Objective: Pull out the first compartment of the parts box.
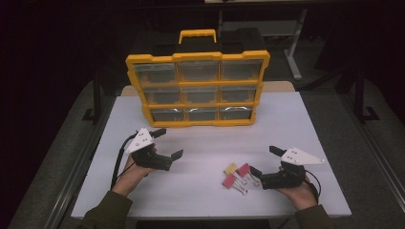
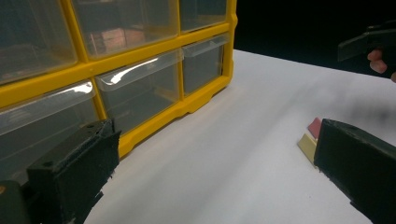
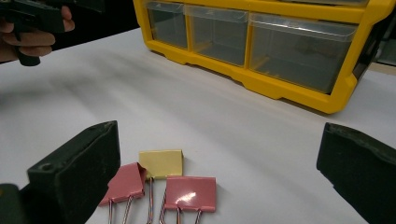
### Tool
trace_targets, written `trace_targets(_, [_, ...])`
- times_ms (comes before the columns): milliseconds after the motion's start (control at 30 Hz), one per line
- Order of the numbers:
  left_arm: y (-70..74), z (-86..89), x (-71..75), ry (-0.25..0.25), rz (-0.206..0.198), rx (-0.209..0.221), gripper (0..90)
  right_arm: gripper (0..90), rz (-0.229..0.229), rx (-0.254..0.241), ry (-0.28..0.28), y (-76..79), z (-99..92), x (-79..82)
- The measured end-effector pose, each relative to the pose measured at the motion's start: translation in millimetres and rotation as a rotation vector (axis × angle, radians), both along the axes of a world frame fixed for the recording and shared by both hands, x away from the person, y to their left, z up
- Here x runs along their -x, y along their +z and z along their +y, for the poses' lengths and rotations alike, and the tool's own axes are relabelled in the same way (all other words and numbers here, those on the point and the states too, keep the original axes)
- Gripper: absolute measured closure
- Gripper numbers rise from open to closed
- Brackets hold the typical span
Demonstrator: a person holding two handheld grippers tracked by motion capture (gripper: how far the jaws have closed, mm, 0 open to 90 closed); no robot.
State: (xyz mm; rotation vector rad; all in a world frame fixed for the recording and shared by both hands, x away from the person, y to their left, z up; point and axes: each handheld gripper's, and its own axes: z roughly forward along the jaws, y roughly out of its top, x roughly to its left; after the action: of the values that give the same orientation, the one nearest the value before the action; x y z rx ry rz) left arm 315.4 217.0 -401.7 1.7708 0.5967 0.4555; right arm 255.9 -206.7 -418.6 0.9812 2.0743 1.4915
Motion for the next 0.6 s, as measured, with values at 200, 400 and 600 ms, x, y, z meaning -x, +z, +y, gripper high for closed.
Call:
trace_targets(200, [0.4, -5.5, -4.9, -0.014, 0.0, 0.002, 0.0, 0.0, 0.006, -0.005, -0.002, -0.2, 0.9, 0.6])
trace_targets(400, [0.5, -10.4, -8.3, -0.026, 0.006, -0.007, 0.0, 0.0, 0.008, -0.011, -0.006, -0.1, -0.2, 0.9])
trace_targets(600, [0.0, -13.6, -12.0, -0.028, 0.0, 0.008, 0.0, 0.0, 0.006, -0.015, -0.009, -0.6, -1.0, 0.3])
